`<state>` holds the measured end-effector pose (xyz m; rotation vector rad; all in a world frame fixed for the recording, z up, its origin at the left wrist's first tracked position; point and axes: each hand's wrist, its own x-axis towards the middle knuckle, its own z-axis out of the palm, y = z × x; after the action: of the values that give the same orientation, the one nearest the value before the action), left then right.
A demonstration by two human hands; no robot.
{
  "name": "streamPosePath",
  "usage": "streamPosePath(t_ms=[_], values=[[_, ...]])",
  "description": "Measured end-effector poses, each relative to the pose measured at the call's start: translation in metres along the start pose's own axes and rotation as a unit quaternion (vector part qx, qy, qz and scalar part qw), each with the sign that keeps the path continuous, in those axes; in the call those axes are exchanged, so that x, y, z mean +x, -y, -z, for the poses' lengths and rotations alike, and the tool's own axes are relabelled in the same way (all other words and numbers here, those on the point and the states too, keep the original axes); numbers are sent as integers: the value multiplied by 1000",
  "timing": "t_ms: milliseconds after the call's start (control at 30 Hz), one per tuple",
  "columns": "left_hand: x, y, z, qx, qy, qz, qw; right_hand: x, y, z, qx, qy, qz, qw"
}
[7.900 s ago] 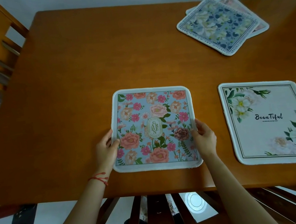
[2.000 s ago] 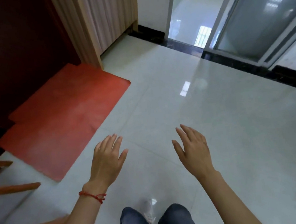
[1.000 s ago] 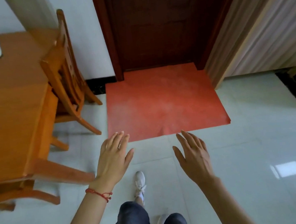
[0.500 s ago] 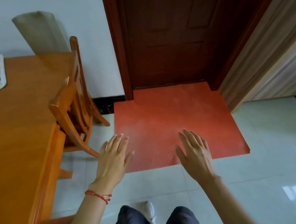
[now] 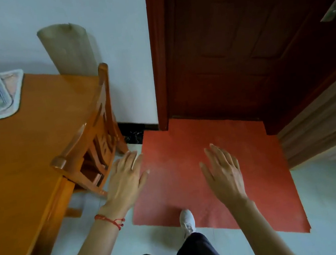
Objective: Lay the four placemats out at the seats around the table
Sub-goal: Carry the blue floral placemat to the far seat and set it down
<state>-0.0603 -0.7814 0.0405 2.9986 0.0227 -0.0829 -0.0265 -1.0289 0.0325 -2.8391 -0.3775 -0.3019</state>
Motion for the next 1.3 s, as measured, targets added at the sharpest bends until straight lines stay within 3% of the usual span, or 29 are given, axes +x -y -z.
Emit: streamPosePath(t_ms=[467,1000,1300], values=[[107,25,29,-30,-34,120,992,172,-11,-24,10,1,103,995],[222,154,70,-17,-70,187,980,353,97,-70,21,-51,159,986],[240,207,80,-29,-62,274,959,420,153,-101,63,31,221,973]])
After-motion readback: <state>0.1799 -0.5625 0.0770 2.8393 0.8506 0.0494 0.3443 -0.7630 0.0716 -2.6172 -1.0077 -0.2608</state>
